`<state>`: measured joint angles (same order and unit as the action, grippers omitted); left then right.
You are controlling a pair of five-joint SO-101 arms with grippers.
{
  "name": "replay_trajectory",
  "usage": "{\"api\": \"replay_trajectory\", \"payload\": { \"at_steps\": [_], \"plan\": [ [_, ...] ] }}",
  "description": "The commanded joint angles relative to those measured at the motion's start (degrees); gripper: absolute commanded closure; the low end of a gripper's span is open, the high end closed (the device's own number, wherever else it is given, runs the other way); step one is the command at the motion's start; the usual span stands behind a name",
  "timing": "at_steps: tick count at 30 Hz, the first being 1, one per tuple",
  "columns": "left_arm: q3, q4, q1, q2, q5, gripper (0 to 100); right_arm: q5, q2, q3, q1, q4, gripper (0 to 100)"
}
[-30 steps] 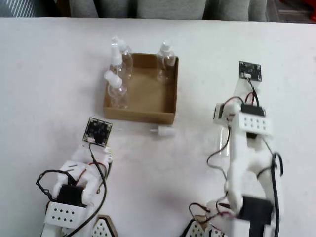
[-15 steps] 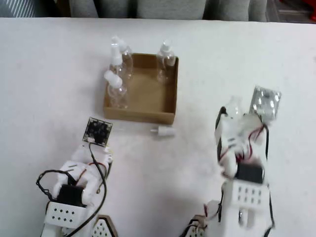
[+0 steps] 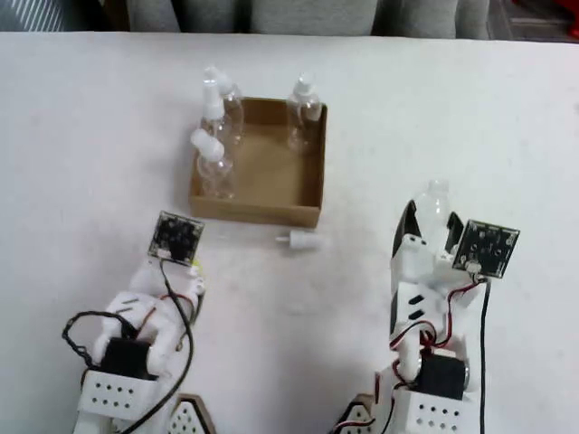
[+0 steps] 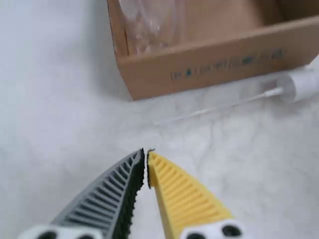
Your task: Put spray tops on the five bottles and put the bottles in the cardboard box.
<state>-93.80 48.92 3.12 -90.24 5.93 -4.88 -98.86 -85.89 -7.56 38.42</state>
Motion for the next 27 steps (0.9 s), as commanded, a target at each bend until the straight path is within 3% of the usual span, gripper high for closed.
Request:
{"api": "replay_trajectory", "payload": {
  "at_steps": [1,7,11,15,19,27],
  "plan": [
    [9.9,-1.2,4.4,-0.2,0.4,98,1.2,0.6,0.4,-2.2,0.4,97.8],
    [16.7,5.0,21.1,6.5,10.4,98,6.2,0.6,-3.0,-4.2,-2.3,98.1],
    [20.6,4.5,28.7,16.1,22.0,98,6.4,0.6,-3.2,-4.2,-2.3,98.1],
    [24.4,-1.8,30.5,28.9,32.1,98,6.4,0.6,-3.2,-4.0,-2.2,98.1],
    [28.5,-9.8,30.5,43.3,36.0,98,6.5,0.6,-3.2,-4.0,-2.2,98.1],
    [44.3,-10.4,30.1,69.9,41.1,97,6.5,0.6,-3.3,-3.9,-2.2,97.8]
  ]
}}
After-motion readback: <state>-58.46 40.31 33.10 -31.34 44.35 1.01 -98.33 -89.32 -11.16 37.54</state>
